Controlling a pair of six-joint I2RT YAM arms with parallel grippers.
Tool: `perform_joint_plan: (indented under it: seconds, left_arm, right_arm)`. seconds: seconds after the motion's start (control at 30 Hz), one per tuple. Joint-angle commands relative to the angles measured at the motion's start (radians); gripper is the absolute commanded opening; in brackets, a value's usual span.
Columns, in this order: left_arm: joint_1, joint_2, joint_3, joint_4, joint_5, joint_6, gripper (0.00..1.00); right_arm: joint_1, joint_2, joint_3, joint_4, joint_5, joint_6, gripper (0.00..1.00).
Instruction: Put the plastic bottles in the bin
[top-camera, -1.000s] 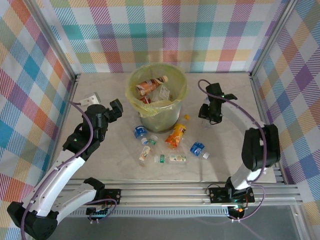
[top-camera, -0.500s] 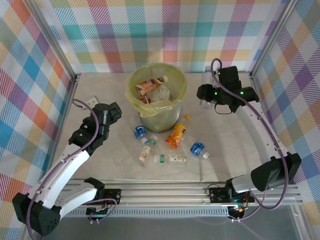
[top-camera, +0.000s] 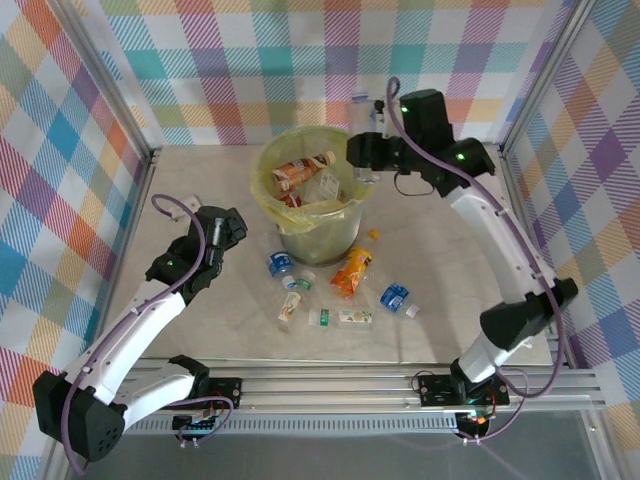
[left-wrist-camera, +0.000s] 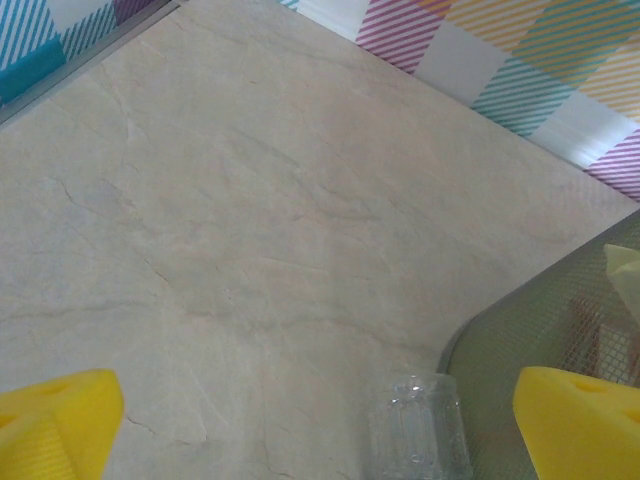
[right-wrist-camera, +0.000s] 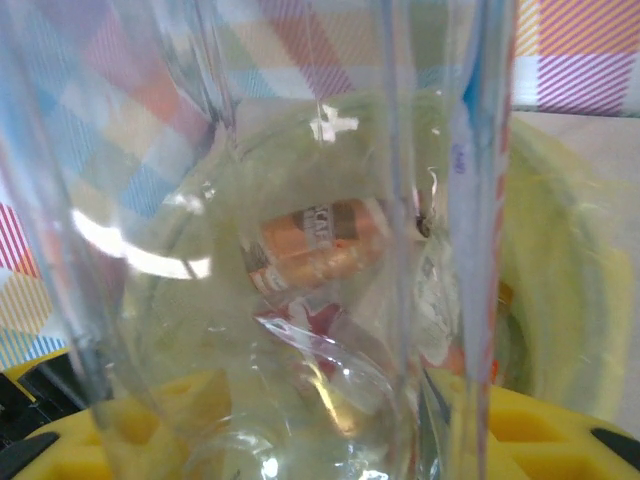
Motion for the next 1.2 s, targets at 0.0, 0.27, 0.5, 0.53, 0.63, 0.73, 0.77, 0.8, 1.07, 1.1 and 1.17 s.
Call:
perform_joint_plan:
  seconds: [0.0,0.27,0.5,0.53,0.63,0.73,0.77,0.8,1.07,1.1,1.17]
  left_arm:
    - [0.014,0.001,0.009,-0.017,0.008,-0.009,1.0]
    - [0.016,-0.001,0.013,-0.023,0.01,-0.008,1.0]
    - [0.019,-0.009,0.009,-0.031,0.005,-0.009,1.0]
    - [0.019,-0.009,0.01,-0.03,0.005,-0.009,1.0]
    - [0.019,-0.007,0.009,-0.025,0.012,-0.014,1.0]
    - [0.021,0.002,0.011,-0.023,0.017,-0.015,1.0]
    - [0.02,0.002,0.013,-0.024,0.018,-0.015,1.0]
    - [0.02,0.005,0.014,-0.023,0.02,-0.015,1.0]
    - [0.02,0.0,0.009,-0.023,0.023,-0.016,1.0]
    - [0.02,-0.001,0.009,-0.023,0.025,-0.018,1.0]
    - [0.021,-0.003,0.004,-0.017,0.03,-0.018,1.0]
  right_arm:
    - [0.027,0.086,0.117,-0.093,-0.011,-0.052,0.49]
    - [0.051,0.382,0.501,-0.318,0.013,-0.127,0.5]
    - [0.052,0.454,0.55,-0.387,0.087,-0.185,0.55]
    - [0.052,0.454,0.54,-0.388,0.1,-0.192,0.55]
    - [0.052,0.454,0.515,-0.392,0.144,-0.207,0.57]
    - [0.052,0.46,0.505,-0.399,0.167,-0.214,0.62]
    - [0.052,0.462,0.503,-0.4,0.17,-0.215,0.64]
    - [0.052,0.463,0.503,-0.4,0.172,-0.216,0.65]
    - [0.052,0.454,0.505,-0.398,0.168,-0.219,0.72]
    - [0.052,0.45,0.505,-0.397,0.169,-0.219,0.73]
    - [0.054,0.441,0.506,-0.397,0.167,-0.219,0.74]
